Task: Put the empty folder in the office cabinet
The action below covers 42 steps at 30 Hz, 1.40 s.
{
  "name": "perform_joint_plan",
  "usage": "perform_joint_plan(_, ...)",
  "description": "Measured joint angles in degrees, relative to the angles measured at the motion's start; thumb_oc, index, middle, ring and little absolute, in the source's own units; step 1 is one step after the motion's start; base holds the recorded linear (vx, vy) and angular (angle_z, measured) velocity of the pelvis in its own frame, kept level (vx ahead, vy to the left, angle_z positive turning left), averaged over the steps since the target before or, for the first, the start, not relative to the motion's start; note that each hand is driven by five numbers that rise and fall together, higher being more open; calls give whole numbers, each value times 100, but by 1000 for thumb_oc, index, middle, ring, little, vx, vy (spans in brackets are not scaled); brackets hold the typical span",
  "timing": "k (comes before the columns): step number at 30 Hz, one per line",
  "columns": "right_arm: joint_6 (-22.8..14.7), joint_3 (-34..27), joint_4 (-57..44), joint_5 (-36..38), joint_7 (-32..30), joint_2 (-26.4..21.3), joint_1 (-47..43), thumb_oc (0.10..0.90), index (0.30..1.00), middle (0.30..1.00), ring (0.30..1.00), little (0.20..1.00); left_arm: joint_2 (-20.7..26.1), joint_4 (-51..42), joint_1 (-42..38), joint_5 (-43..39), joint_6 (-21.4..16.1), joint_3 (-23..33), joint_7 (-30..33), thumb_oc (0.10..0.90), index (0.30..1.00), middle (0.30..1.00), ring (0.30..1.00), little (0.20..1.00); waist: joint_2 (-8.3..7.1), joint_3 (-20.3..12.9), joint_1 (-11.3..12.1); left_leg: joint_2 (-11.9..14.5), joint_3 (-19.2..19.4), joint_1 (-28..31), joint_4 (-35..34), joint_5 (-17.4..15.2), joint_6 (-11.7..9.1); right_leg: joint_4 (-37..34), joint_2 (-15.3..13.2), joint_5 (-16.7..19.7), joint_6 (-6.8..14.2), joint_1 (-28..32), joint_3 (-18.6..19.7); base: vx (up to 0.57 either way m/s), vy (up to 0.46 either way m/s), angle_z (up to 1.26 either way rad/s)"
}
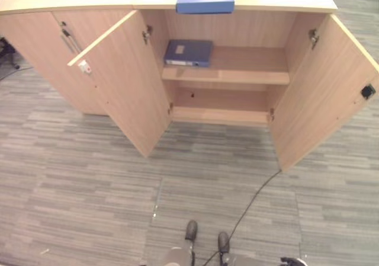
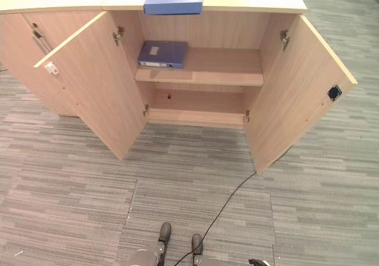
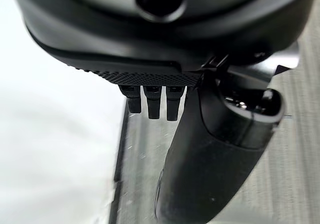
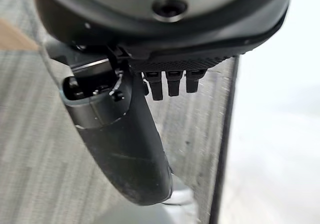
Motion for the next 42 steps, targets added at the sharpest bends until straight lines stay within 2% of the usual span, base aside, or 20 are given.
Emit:
perform_joint_plan(2,15,45,-35,2,58,94,-1,800,900,900,900,900,86,-159,74,-4,-64,-45,5,800,900,900,900,900,-90,-47,66,-101,246,-45,167,-165,311,1366,-162,-667,286,-384,-38,127,89,-48)
perform_joint_plan(3,-1,45,-43,2,80,190,2,800,900,900,900,900,190,-195,73,-6,-90,-48,18,800,900,900,900,900,-319,-182,68,-300,399,-228,353,-235,492,2271,-405,-1137,525,-632,3,183,148,-23)
perform_joint_plan(4,-4,39,-83,5,80,241,-147,800,900,900,900,900,283,-183,-33,-15,-60,-43,30,800,900,900,900,900,-564,-157,44,-544,437,-337,517,-242,561,1548,-632,-1373,576,-137,-22,288,219,-5)
perform_joint_plan(6,1,29,-36,5,57,198,-447,800,900,900,900,900,283,-155,-157,-42,-47,-50,41,800,900,900,900,900,-617,-21,51,-638,534,-845,1463,-635,684,639,-727,-1149,422,299,22,249,197,-13)
perform_joint_plan(7,-7,32,-87,5,48,105,-480,800,900,900,900,900,241,-164,-136,-43,-45,-57,38,800,900,900,900,900,-598,-50,106,-734,527,-773,1142,-724,818,808,-814,-1146,552,241,17,213,223,-44)
perform_joint_plan(8,-70,31,-244,6,39,0,-513,800,900,900,900,900,229,-101,-147,-42,-29,-27,21,800,900,900,900,900,-489,23,123,-725,581,-561,841,-471,820,1814,-757,-1247,741,-135,-56,250,275,-45)
perform_joint_plan(10,-114,28,-290,8,39,-61,-586,800,900,900,900,900,277,-59,-154,-38,-32,-38,5,800,900,900,900,900,-438,151,78,-765,694,-367,856,-599,974,3670,-883,-782,1033,-988,-142,266,220,-16)
perform_joint_plan(11,-114,37,-313,29,37,-75,-513,800,900,900,900,900,283,-60,-149,-41,-19,-38,6,800,900,900,900,900,-402,268,70,-864,675,-89,885,-697,1104,4536,-1101,-321,755,-1240,-329,201,79,5)
perform_joint_plan(12,-113,38,-319,62,30,-77,-466,800,900,900,900,900,288,-62,-143,-41,-24,-38,15,800,900,900,900,900,-366,270,82,-883,679,-6,877,-711,1116,4703,-1167,-385,644,-1261,-410,186,16,7)
perform_joint_plan(15,-138,24,-520,129,-9,-144,-476,800,900,900,900,900,320,-191,-269,-47,-33,-33,90,800,900,900,900,900,-207,504,90,-847,525,211,729,-795,1211,4172,-1073,-741,396,-1366,-790,172,-52,-3)
perform_joint_plan(17,-159,39,-690,177,-11,-200,-444,800,900,900,900,900,299,-169,-420,-47,-28,32,93,800,900,900,900,900,-109,729,-36,-804,418,419,713,-873,1059,2714,-796,-823,458,-1518,-1007,309,-138,17)
perform_joint_plan(19,-143,45,-707,178,2,-133,-426,800,900,900,900,900,270,-149,-443,-47,-44,208,88,800,900,900,900,900,-144,783,-158,-854,321,664,636,-963,918,892,-636,-393,695,-1528,-1111,288,-132,30)
perform_joint_plan(21,-108,46,-675,178,-4,-49,-362,800,900,900,900,900,283,-163,-444,-46,-44,248,92,800,900,900,900,900,-228,796,-196,-930,316,861,596,-975,905,307,-636,40,653,-1582,-1157,420,-160,37)
perform_joint_plan(22,-91,14,-691,178,2,-23,-283,800,900,900,900,900,265,-167,-426,-39,-69,323,82,800,900,900,900,900,-247,778,-222,-960,126,959,558,-1224,667,76,-612,239,786,-1656,-1146,243,-86,63)
perform_joint_plan(23,-91,-7,-683,178,10,54,-189,800,900,900,900,900,275,-143,-421,-42,-65,419,89,800,900,900,900,900,-318,737,-283,-1038,-47,1082,478,-1252,677,-525,-633,418,865,-1465,-1017,376,-154,84)
perform_joint_plan(25,-41,-68,-572,179,50,134,-41,800,900,900,900,900,252,-101,-261,-41,-49,419,97,800,900,900,900,900,-396,711,-306,-1068,-244,1520,238,-1307,901,-590,-653,771,585,-1189,-1089,426,-217,64)
perform_joint_plan(28,-53,-263,-409,252,59,97,-106,800,900,900,900,900,124,82,-101,-43,-26,399,98,800,900,900,900,900,-255,594,-385,-813,-543,1736,223,-1465,569,-187,-597,1425,331,-1186,-1318,305,-197,52)
perform_joint_plan(29,-63,-263,-325,273,52,64,-152,800,900,900,900,900,74,84,-96,-44,-33,392,115,800,900,900,900,900,-220,584,-368,-732,-602,1732,299,-1484,491,-103,-545,1425,322,-1191,-1330,405,-309,66)
perform_joint_plan(34,-218,-263,-339,401,-10,-235,-442,800,900,900,900,900,20,50,-139,-49,-32,276,86,800,900,900,900,900,-246,545,-325,-471,-563,1514,802,-1421,221,131,-364,1119,-471,-1091,-1577,231,-203,26)
perform_joint_plan(42,-231,-246,-492,551,-127,-303,-594,800,900,900,900,900,80,-165,-430,-53,-76,246,96,800,900,900,900,900,-275,535,-390,-220,-561,1540,1326,-1364,-79,83,-54,729,-526,-751,-1610,200,-161,-2)
